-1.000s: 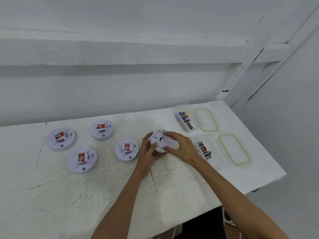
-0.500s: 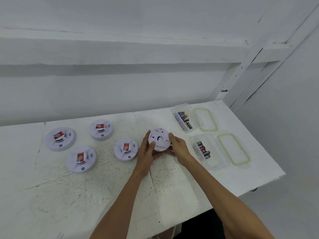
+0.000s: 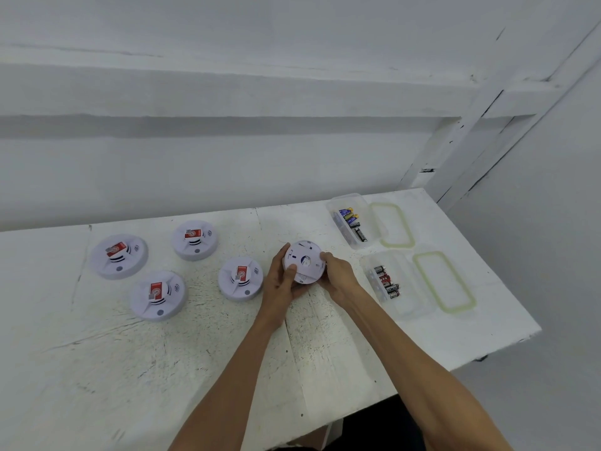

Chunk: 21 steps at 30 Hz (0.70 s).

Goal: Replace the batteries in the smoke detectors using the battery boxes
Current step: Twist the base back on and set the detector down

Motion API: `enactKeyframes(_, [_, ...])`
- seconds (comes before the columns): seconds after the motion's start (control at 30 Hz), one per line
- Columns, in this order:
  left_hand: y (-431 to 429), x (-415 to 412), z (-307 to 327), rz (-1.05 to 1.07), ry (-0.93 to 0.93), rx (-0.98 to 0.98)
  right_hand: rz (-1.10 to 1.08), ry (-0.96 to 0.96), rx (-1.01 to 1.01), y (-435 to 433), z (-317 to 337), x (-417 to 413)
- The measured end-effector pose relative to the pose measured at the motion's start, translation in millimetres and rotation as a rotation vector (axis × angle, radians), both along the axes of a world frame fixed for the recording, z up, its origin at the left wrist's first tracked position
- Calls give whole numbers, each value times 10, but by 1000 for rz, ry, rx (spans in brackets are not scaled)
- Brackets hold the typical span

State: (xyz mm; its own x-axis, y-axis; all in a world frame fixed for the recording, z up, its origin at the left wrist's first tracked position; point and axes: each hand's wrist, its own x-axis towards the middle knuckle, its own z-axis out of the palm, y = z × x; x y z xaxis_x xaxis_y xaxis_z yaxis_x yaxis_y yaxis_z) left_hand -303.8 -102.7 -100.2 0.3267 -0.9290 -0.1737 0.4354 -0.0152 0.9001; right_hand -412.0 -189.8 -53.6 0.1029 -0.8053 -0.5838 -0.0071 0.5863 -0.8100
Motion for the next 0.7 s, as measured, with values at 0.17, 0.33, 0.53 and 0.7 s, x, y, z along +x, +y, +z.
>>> enactKeyframes(0.17, [10,-26,31,-4,-35,-13,-55,-104,75,4,51,78])
enactKeyframes(0.33, [7,-31,41,-25,-57,-15,-145,-34,63,12,38,161])
enactKeyframes(0.53, [25,-44,29,-13,-22,-17,-143,-35,60,-63,78,109])
enactKeyframes(0.7, [-6,-61,7,13,-9,22,-162,-43,70,-85,26,98])
